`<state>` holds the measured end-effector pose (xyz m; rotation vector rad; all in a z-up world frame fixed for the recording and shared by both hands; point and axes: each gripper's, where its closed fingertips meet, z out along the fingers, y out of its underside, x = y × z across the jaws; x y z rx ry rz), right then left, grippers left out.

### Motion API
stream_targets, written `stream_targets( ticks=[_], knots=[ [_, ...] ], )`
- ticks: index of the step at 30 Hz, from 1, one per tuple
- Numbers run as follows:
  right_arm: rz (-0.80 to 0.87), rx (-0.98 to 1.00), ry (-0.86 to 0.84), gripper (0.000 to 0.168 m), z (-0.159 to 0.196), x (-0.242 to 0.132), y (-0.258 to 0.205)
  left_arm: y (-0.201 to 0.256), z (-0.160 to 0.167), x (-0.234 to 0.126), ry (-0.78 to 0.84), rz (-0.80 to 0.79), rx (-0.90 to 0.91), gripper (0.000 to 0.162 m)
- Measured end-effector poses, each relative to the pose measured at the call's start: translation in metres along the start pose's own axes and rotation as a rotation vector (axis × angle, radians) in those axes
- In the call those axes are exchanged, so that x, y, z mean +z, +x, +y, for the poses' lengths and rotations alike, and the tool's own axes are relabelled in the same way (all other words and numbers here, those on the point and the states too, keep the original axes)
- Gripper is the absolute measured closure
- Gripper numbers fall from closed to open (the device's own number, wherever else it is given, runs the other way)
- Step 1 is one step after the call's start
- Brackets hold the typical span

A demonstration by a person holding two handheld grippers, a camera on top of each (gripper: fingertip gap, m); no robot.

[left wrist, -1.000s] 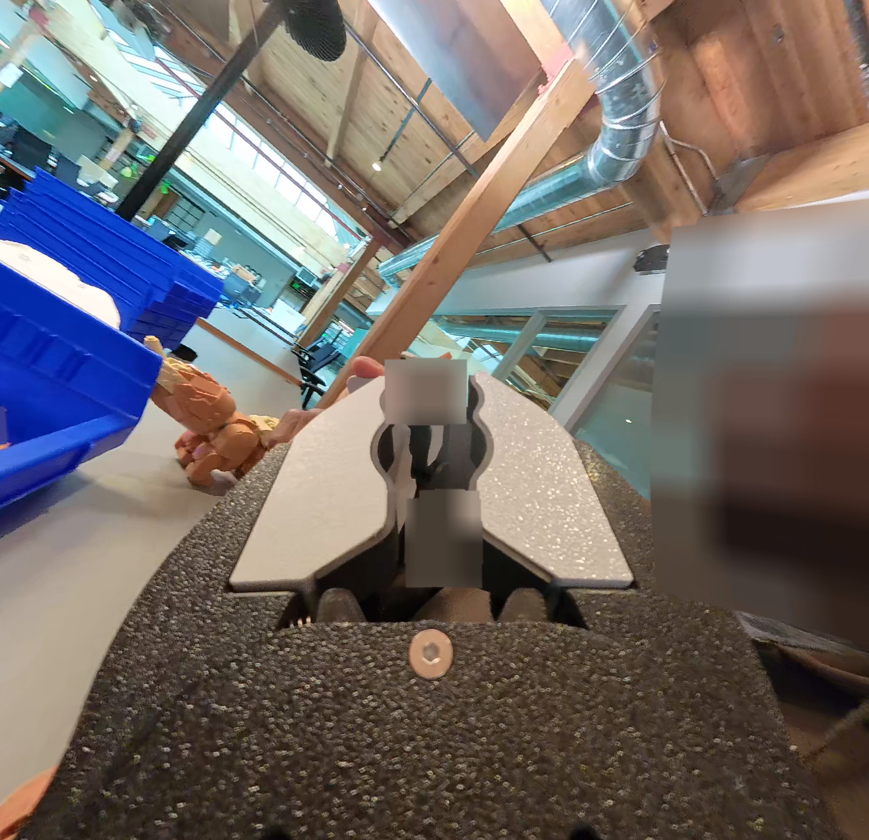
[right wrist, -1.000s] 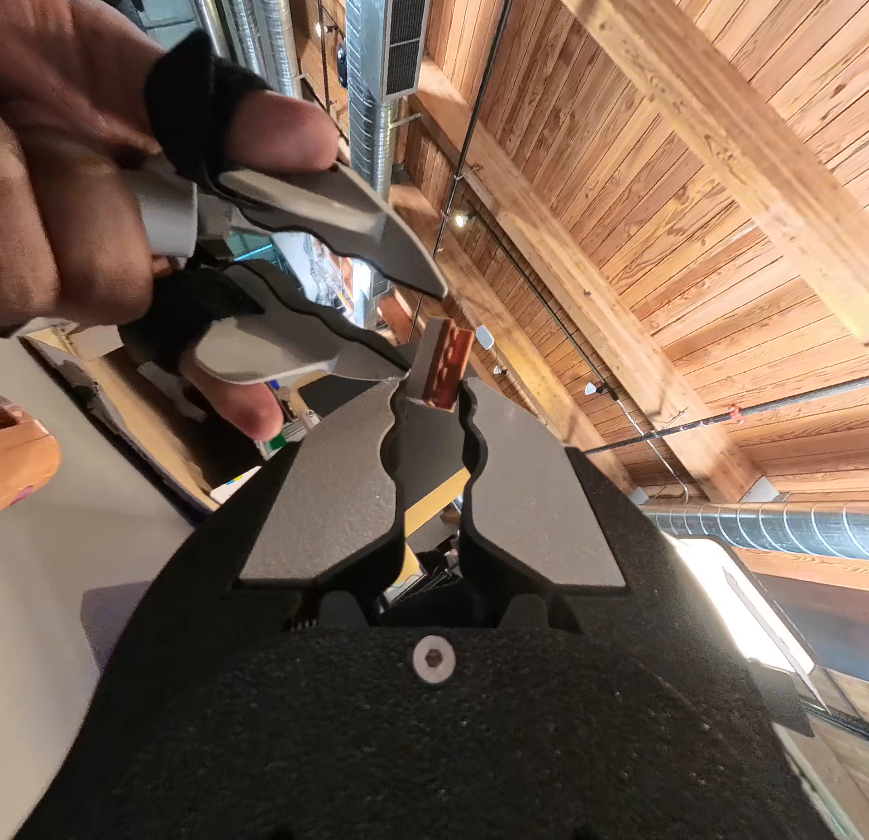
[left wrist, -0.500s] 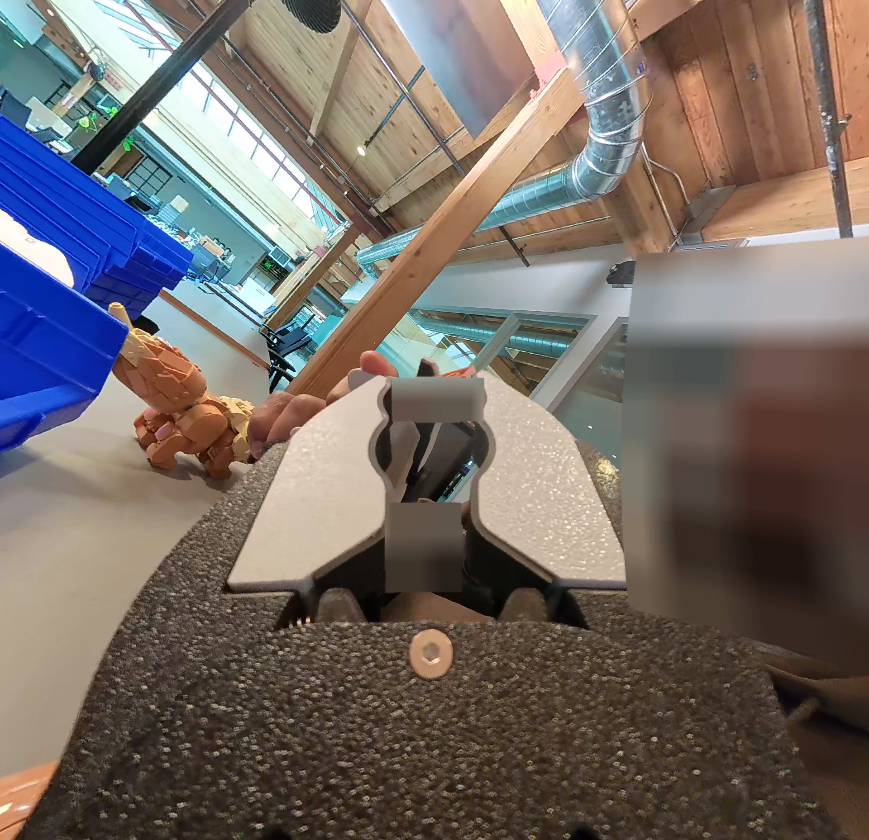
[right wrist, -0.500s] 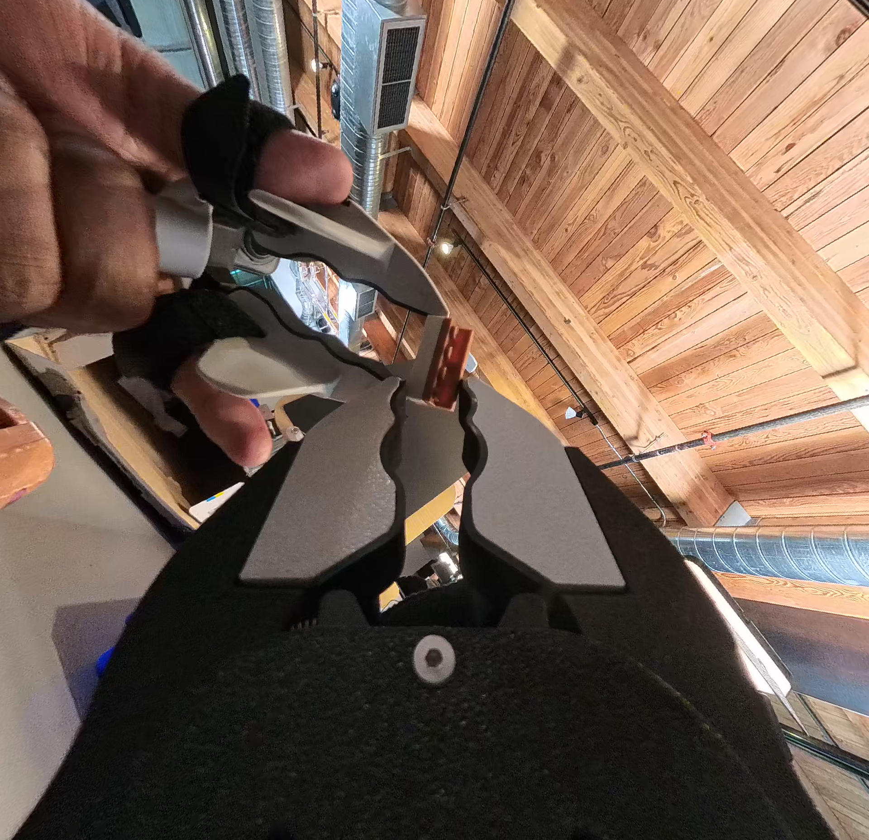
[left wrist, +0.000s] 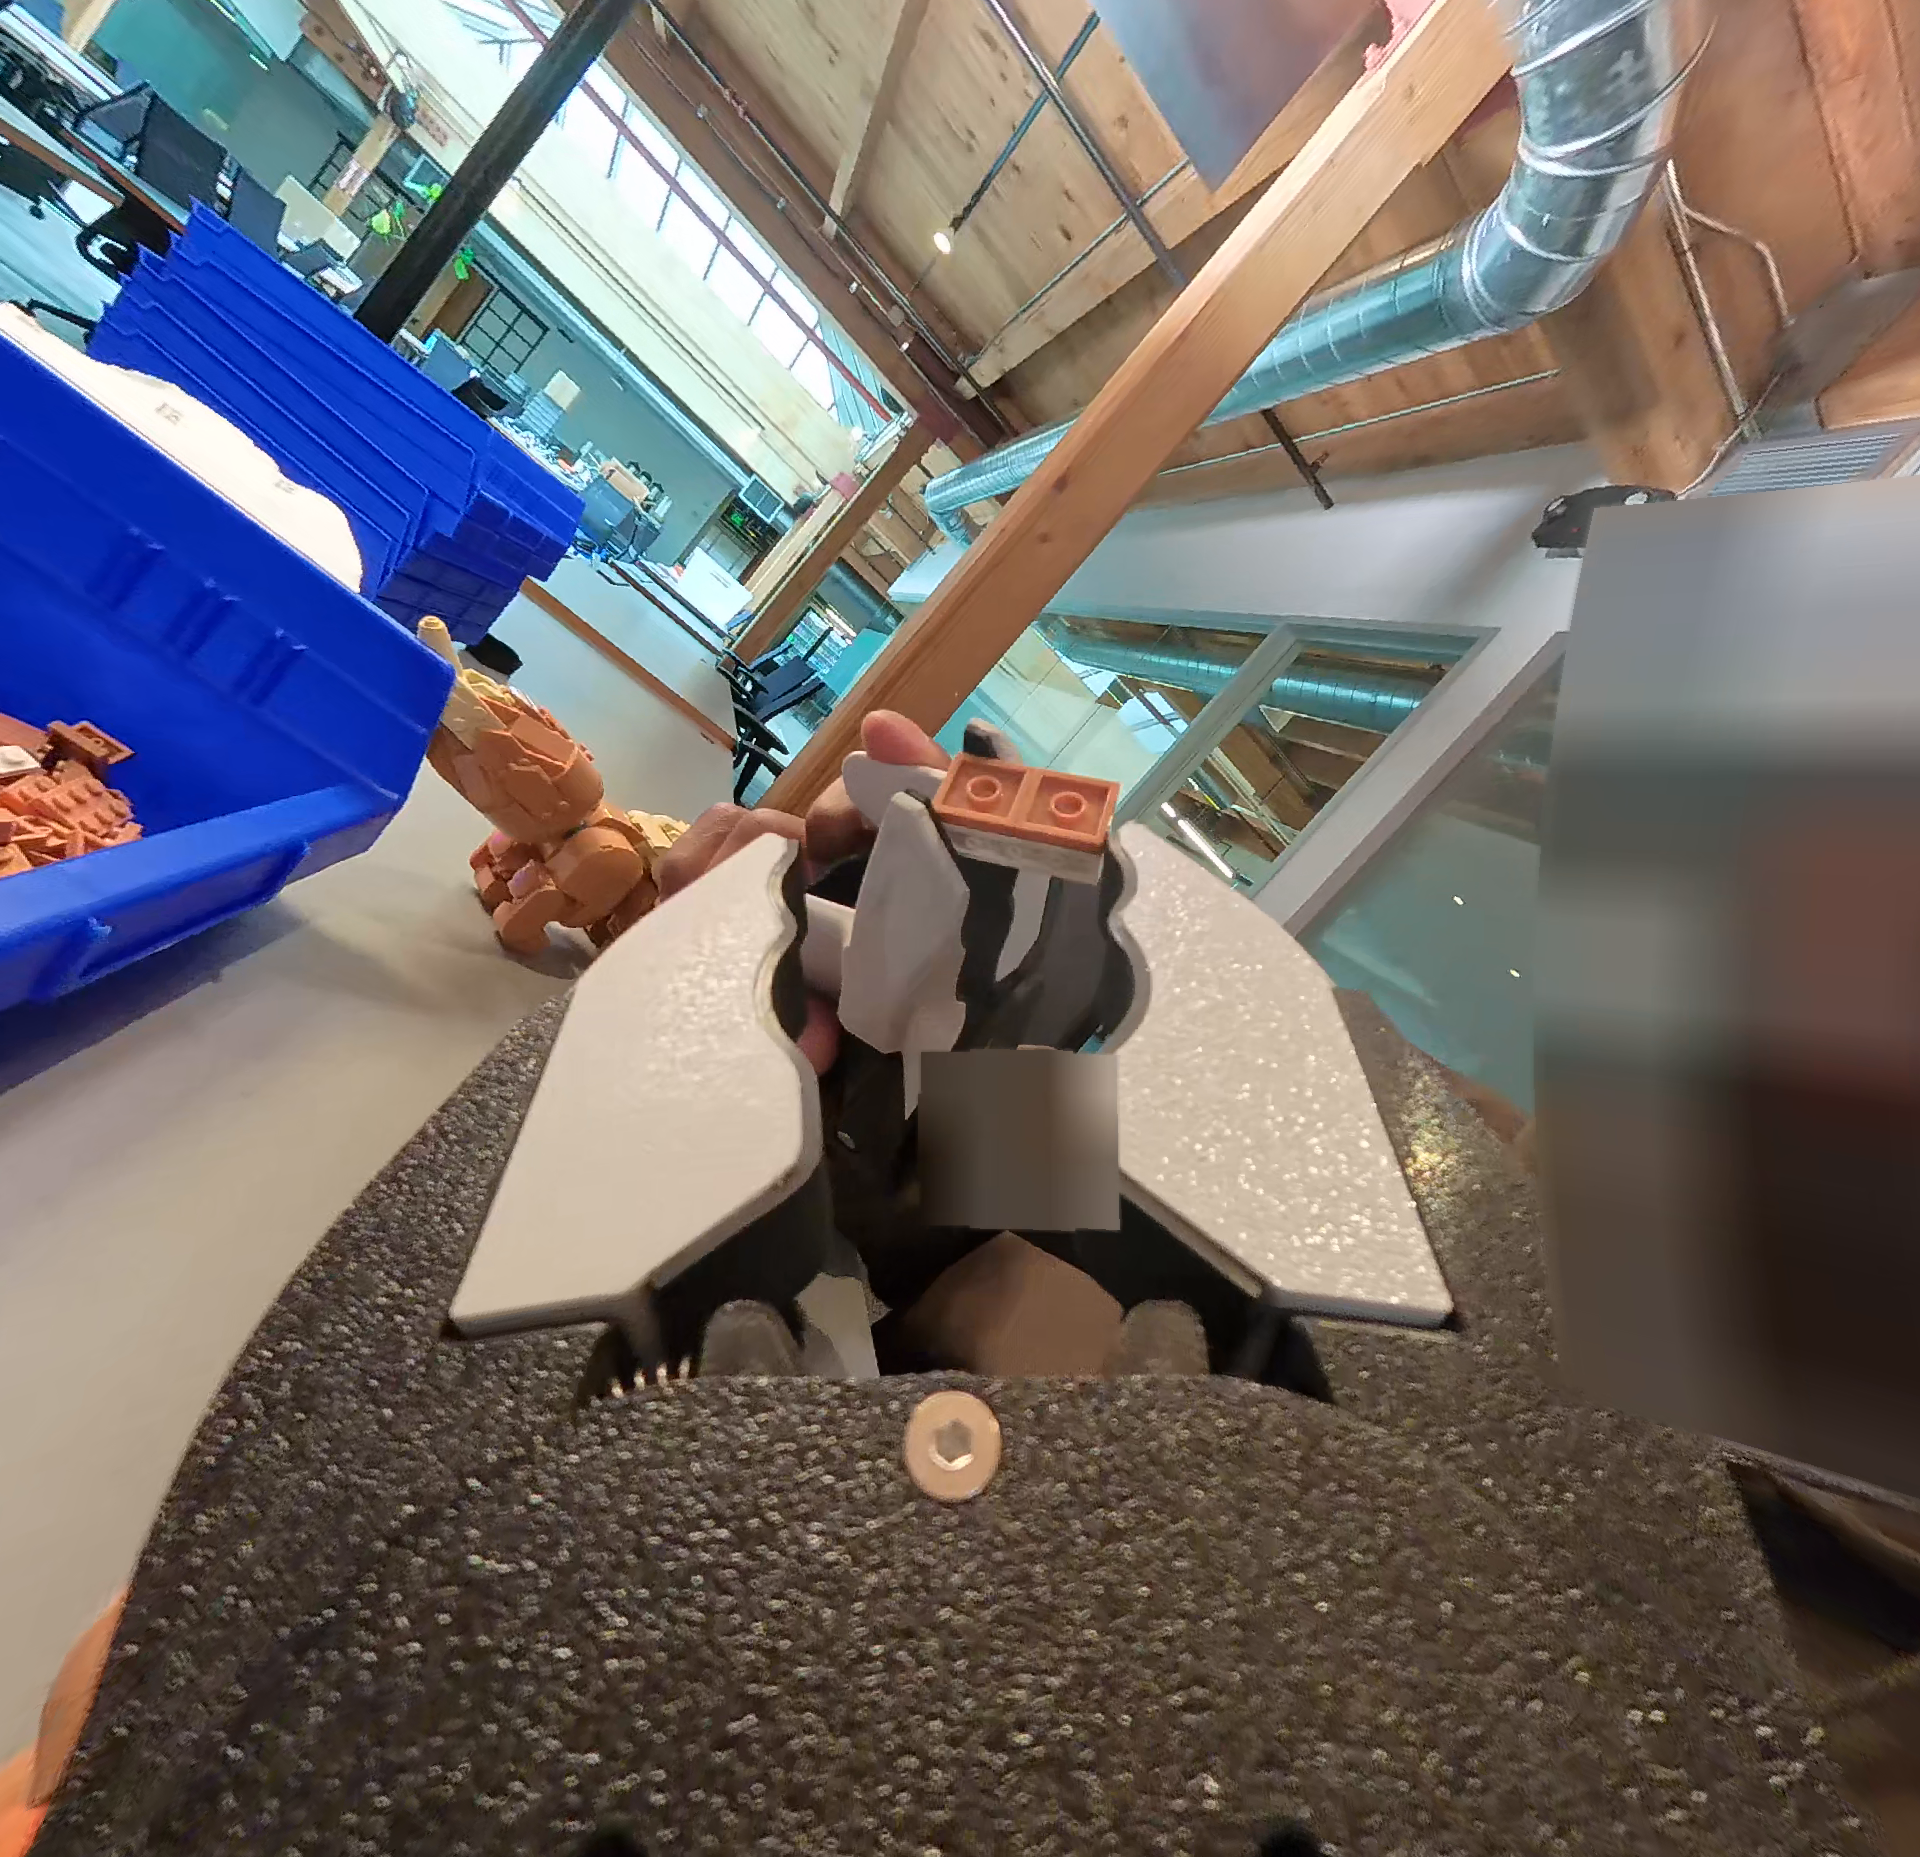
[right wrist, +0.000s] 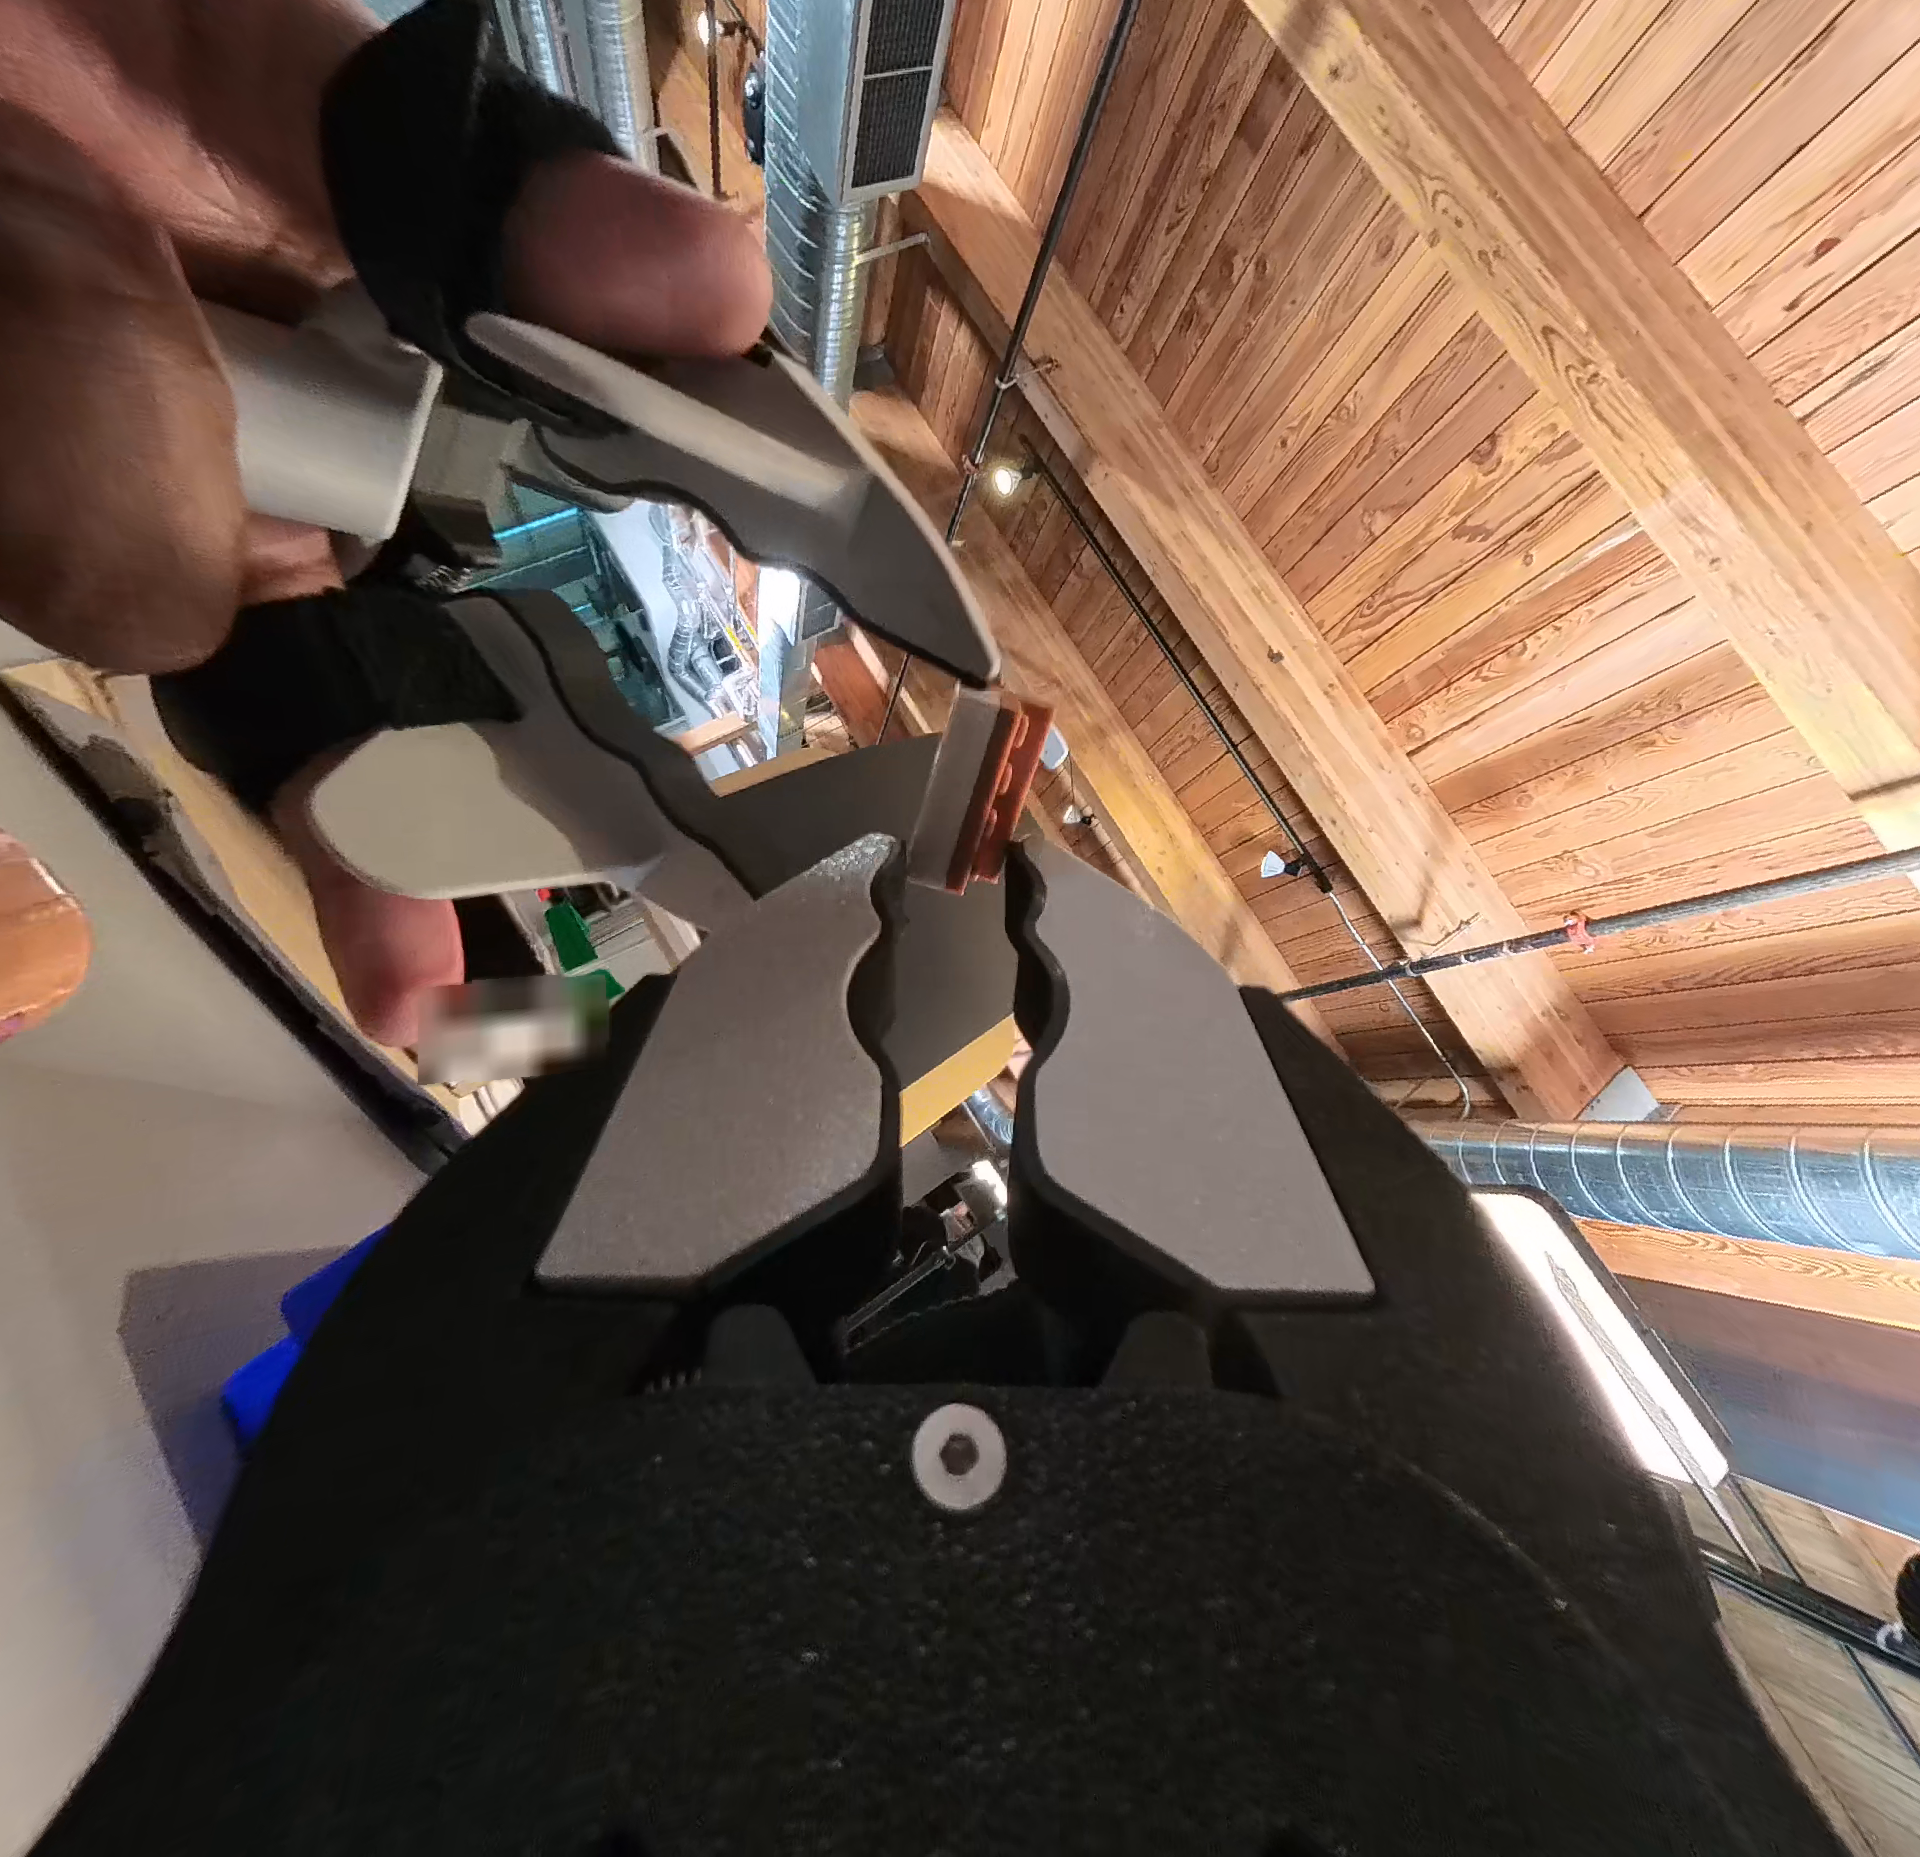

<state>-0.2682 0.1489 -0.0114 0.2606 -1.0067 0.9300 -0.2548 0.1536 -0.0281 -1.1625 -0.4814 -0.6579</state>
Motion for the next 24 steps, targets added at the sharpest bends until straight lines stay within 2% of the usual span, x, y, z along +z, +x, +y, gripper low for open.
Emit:
stream_targets(
  ticks=[7,13,18,24],
  knots=[
    [-0.064,-0.008,-0.042,0.151,0.004,0.002,-0.015,-0.006,-0.005,-0.002,0.038,-0.057,0.070,0.110],
    [-0.088,0.014,-0.090,0.152,0.006,0.004,-0.021,-0.006,-0.008,-0.003,0.064,-0.079,0.146,0.119],
    [-0.115,0.024,-0.117,0.152,0.010,0.004,-0.028,-0.002,-0.010,-0.005,0.093,-0.064,0.189,0.141],
    [-0.139,0.035,-0.117,0.151,0.011,0.004,-0.031,-0.002,-0.010,-0.007,0.087,-0.068,0.197,0.145]
  ],
)
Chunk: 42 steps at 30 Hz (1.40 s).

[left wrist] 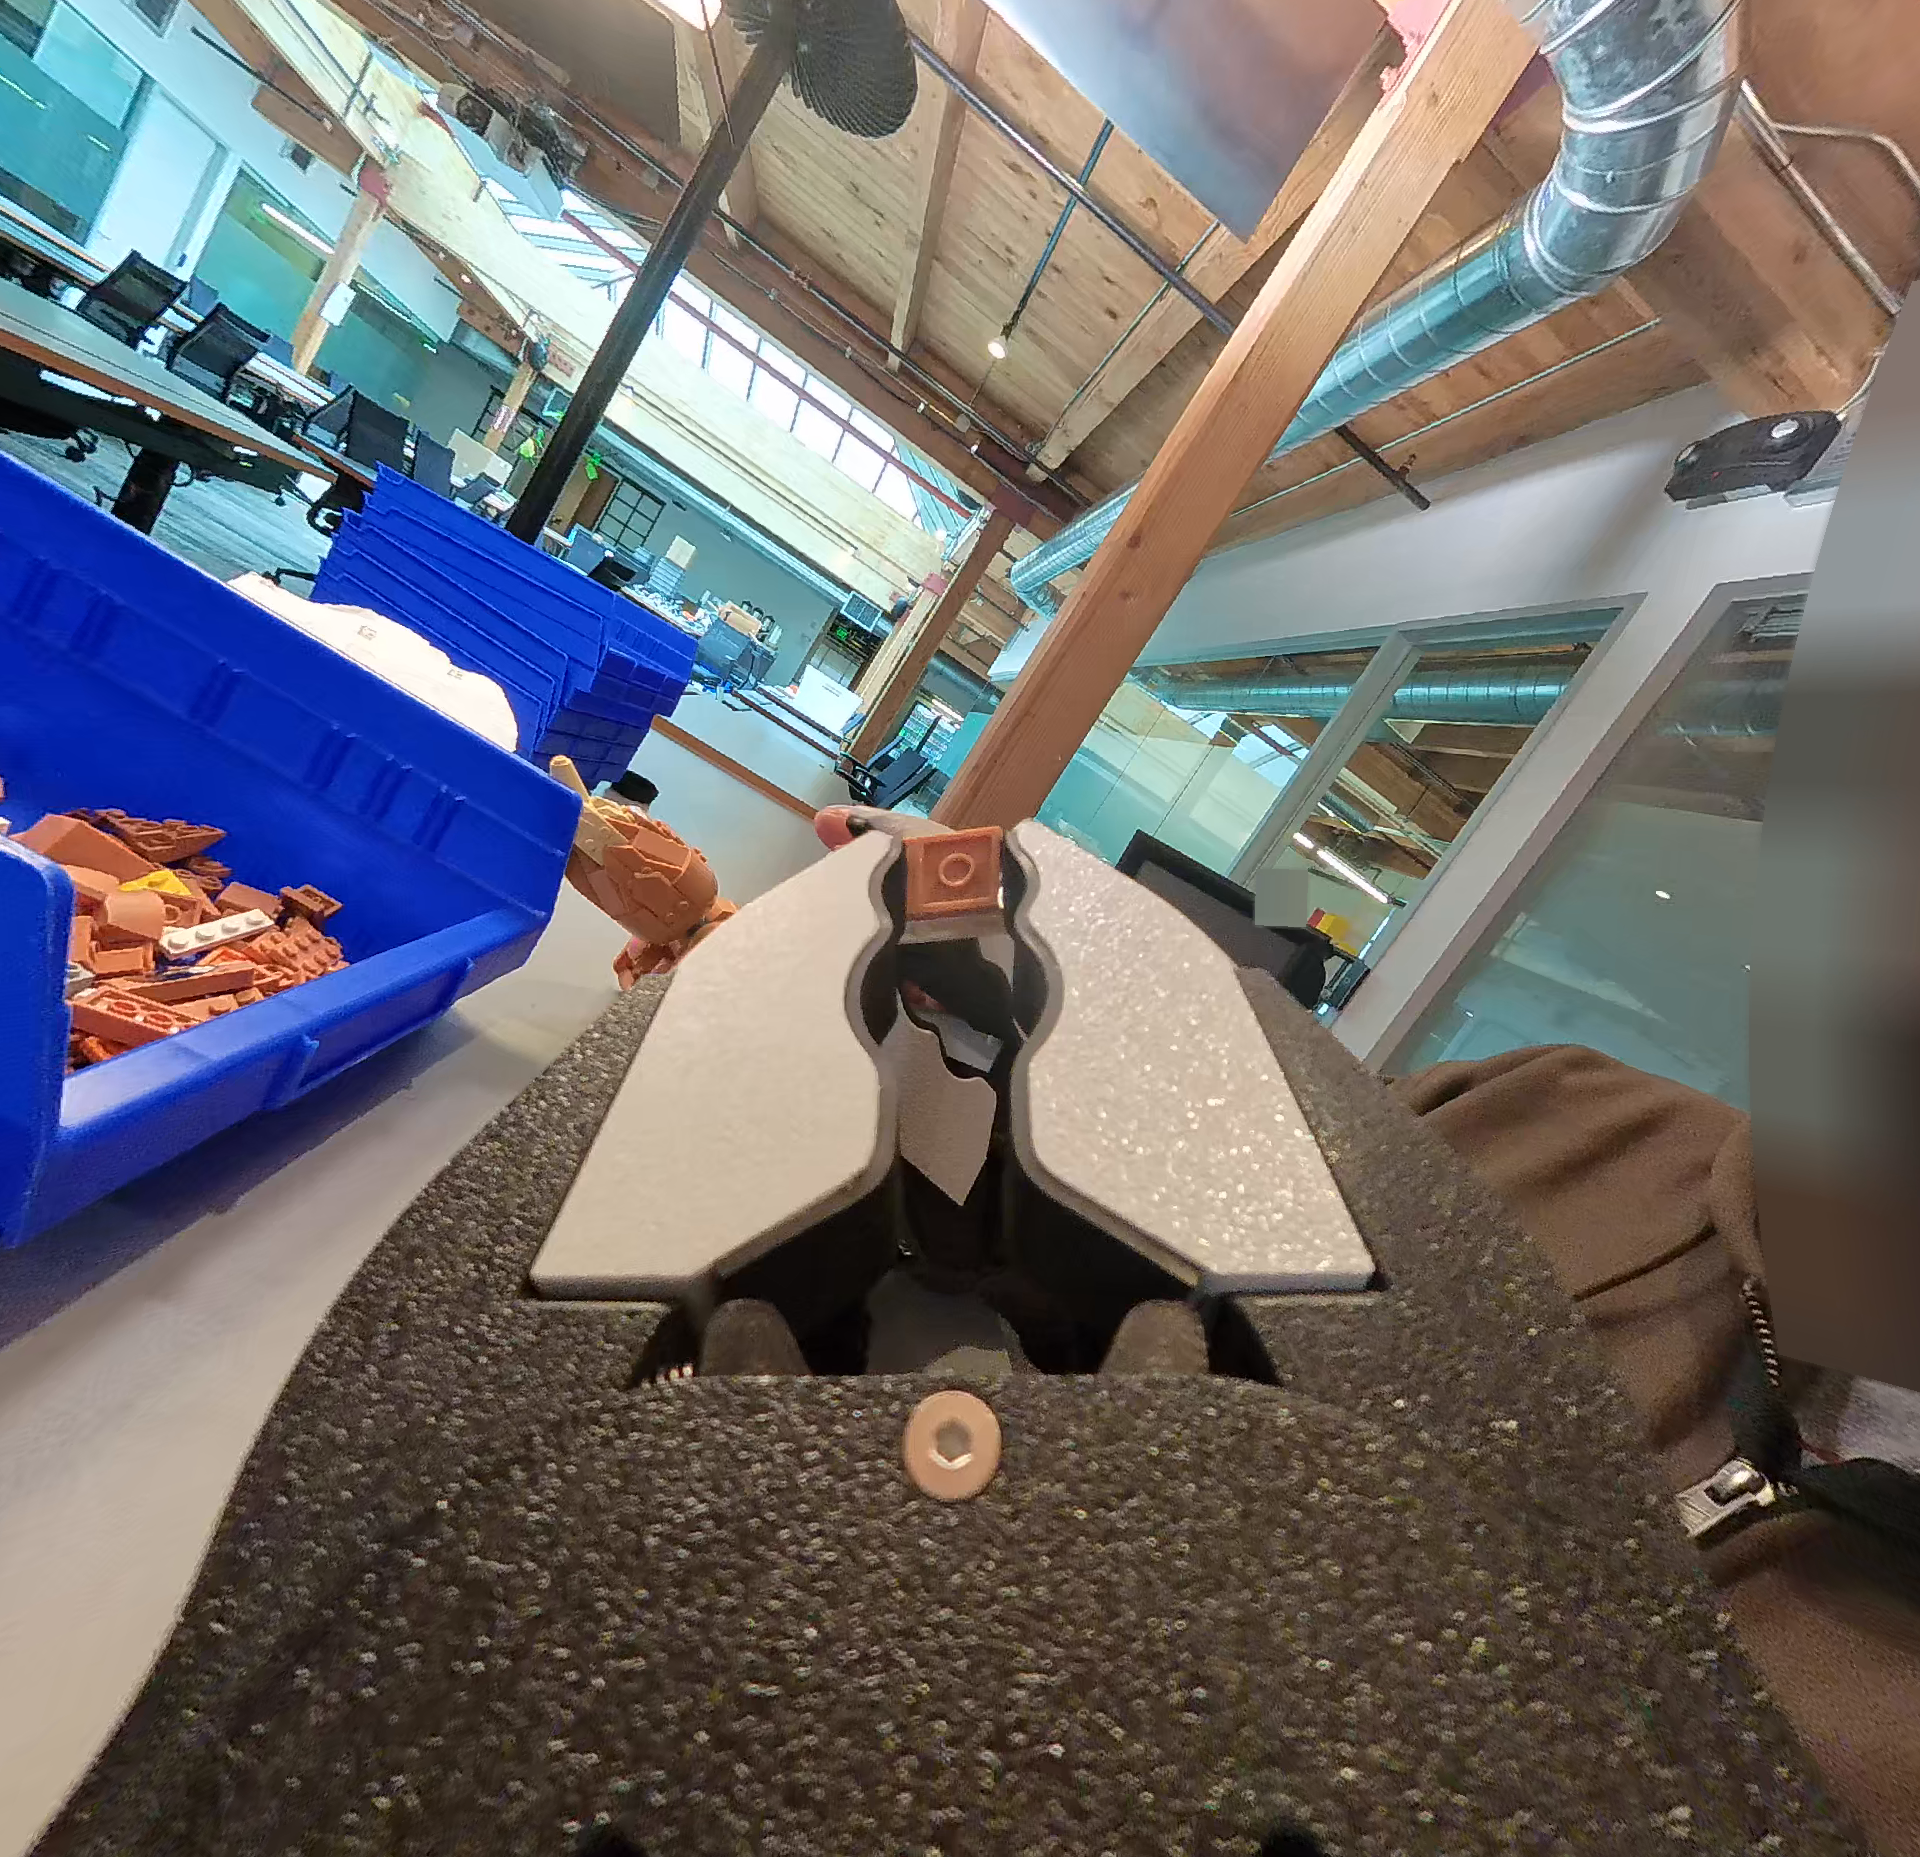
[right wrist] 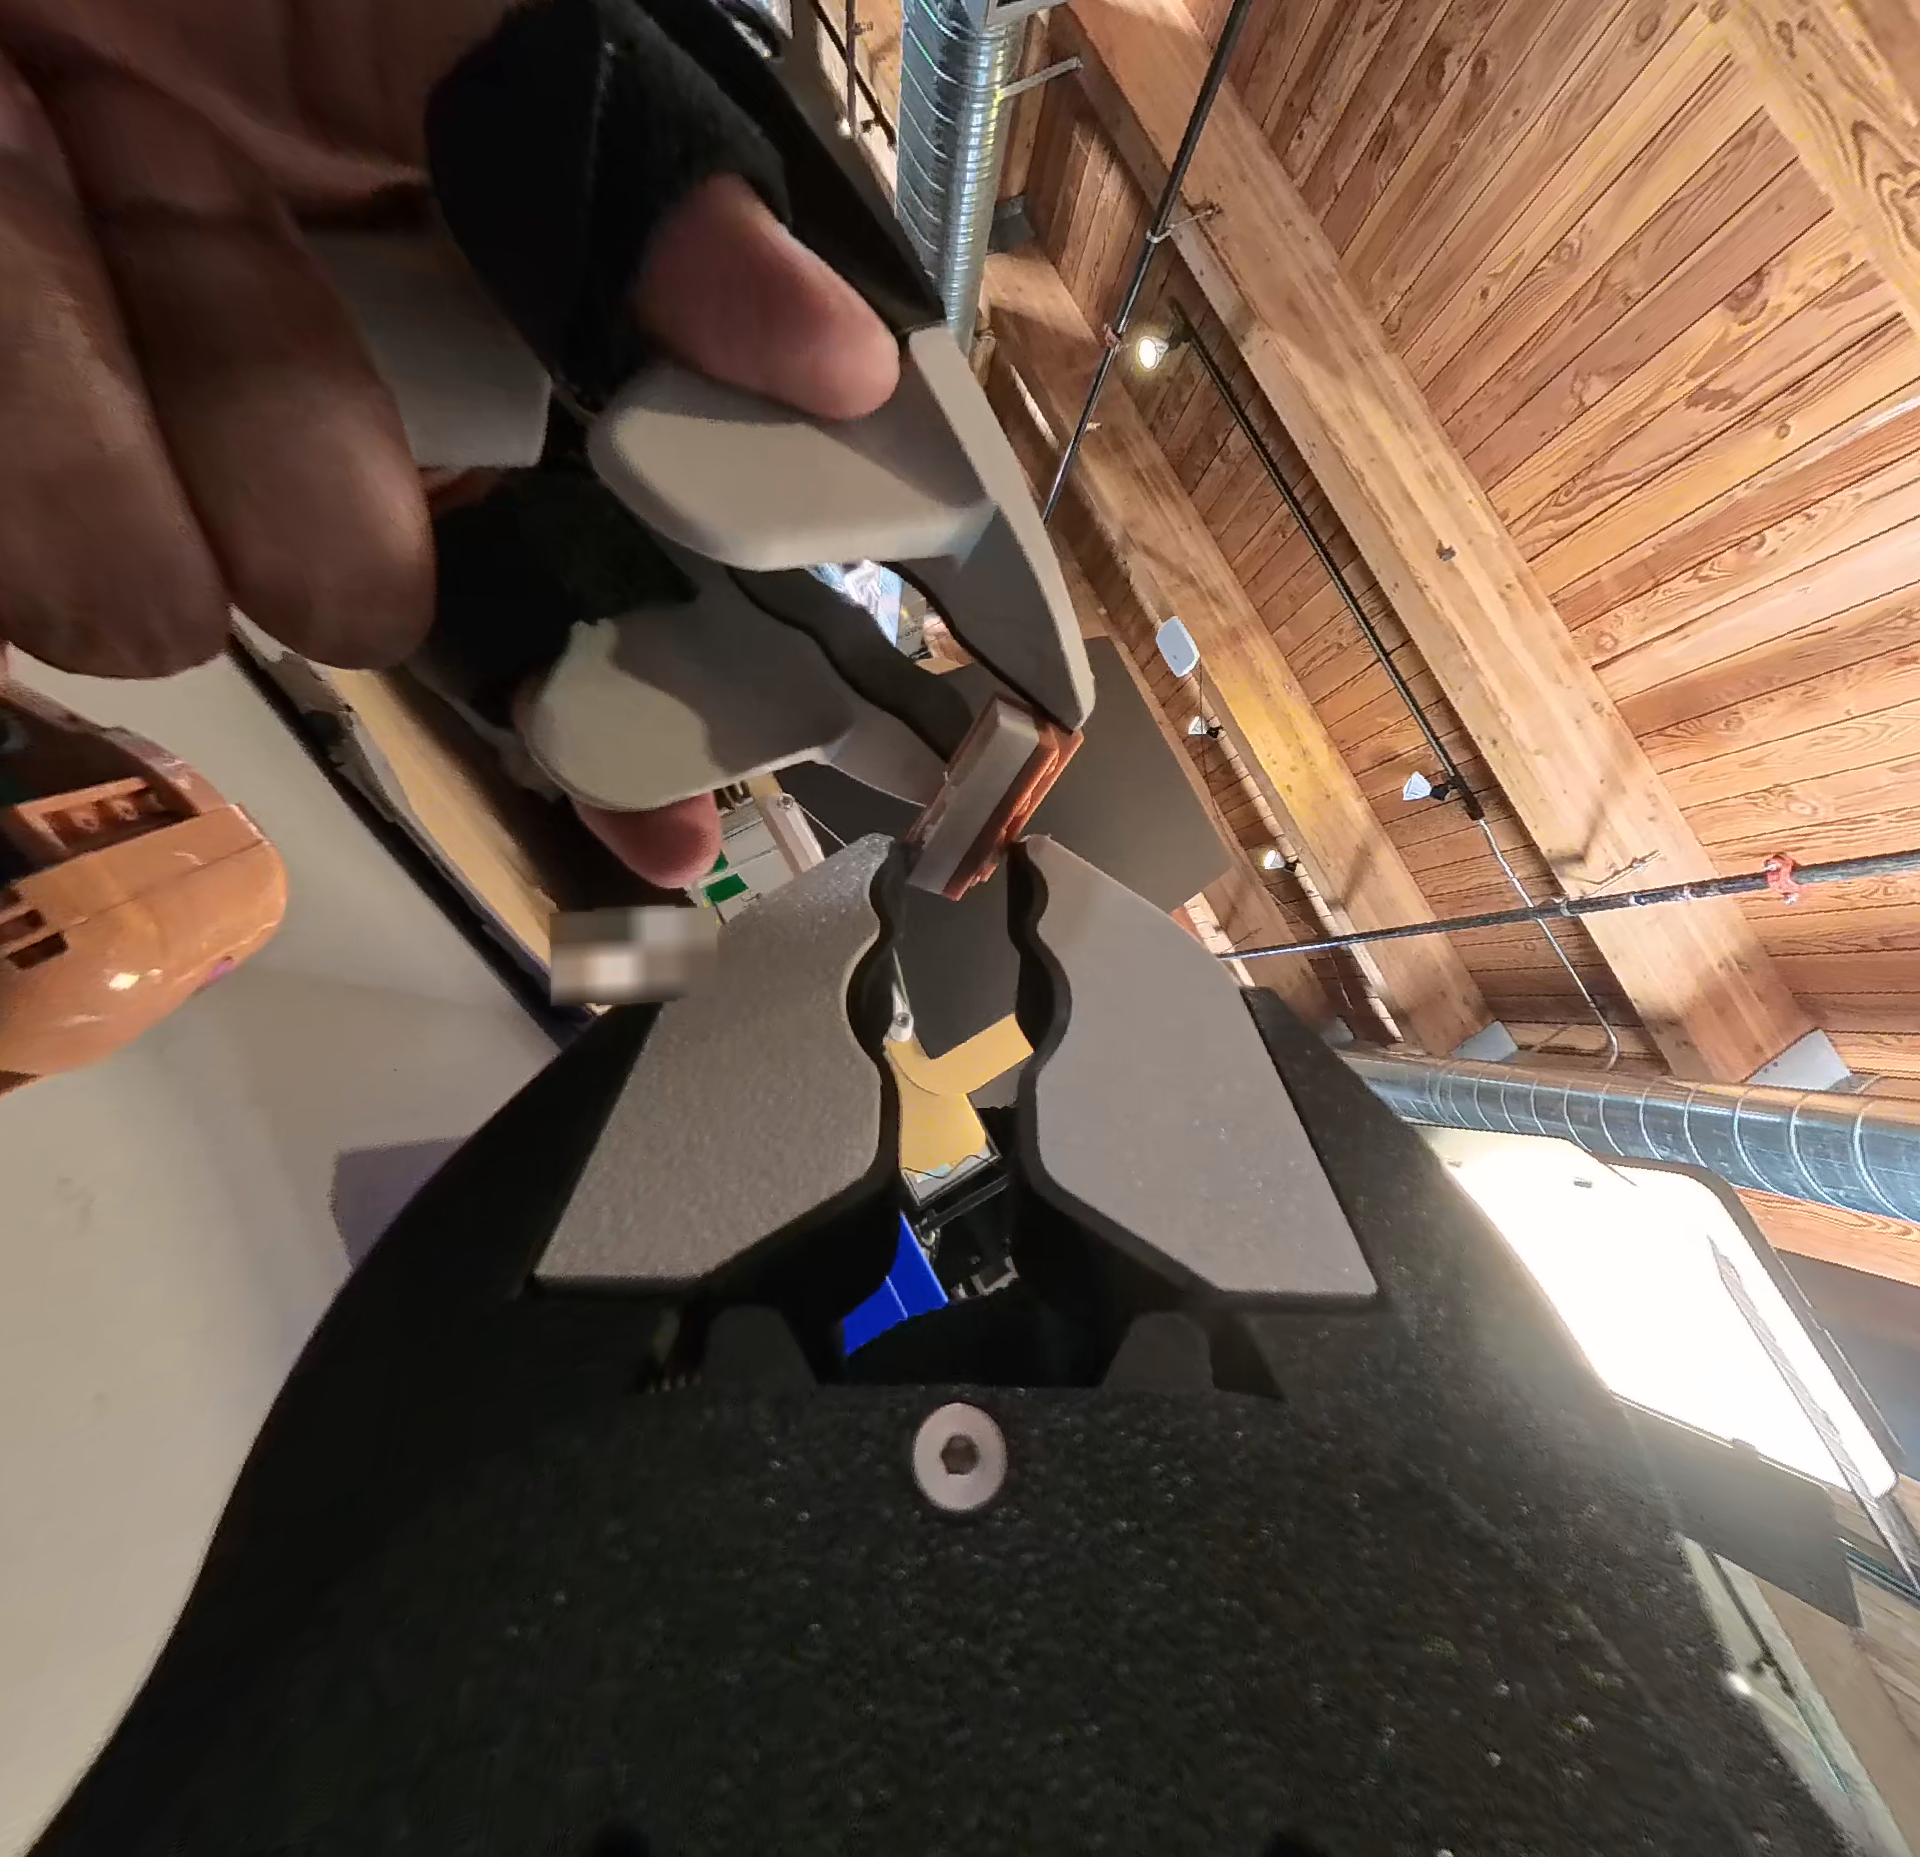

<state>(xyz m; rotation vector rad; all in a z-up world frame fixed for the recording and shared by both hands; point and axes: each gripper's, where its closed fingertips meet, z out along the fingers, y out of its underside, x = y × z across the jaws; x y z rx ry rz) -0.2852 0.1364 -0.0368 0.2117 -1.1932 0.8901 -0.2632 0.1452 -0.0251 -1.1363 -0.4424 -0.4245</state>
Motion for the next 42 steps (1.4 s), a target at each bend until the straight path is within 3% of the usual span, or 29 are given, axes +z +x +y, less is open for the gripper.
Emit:
stream_targets(
  ticks=[10,16,21,26,33,42],
  knots=[
    [-0.048,0.146,-0.032,0.152,0.005,0.000,-0.002,-0.009,-0.006,-0.004,-0.001,-0.094,0.058,0.123],
    [-0.072,0.225,-0.078,0.152,0.009,0.002,-0.007,-0.014,0.008,0.001,-0.121,-0.236,0.365,0.122],
    [-0.123,0.161,-0.048,0.143,0.004,0.002,-0.019,-0.015,0.006,-0.002,-0.148,-0.337,0.634,0.142],
    [-0.250,0.080,0.064,0.136,0.004,-0.005,-0.029,-0.030,0.012,-0.019,-0.369,-0.438,0.955,0.143],
    [-0.321,0.028,0.219,0.140,-0.007,-0.018,-0.027,-0.031,0.044,-0.033,-0.649,-0.301,1.303,0.143],
    [-0.372,-0.155,0.254,0.164,-0.010,-0.027,-0.043,-0.036,0.049,-0.035,-0.701,-0.313,1.339,0.142]
  ],
)
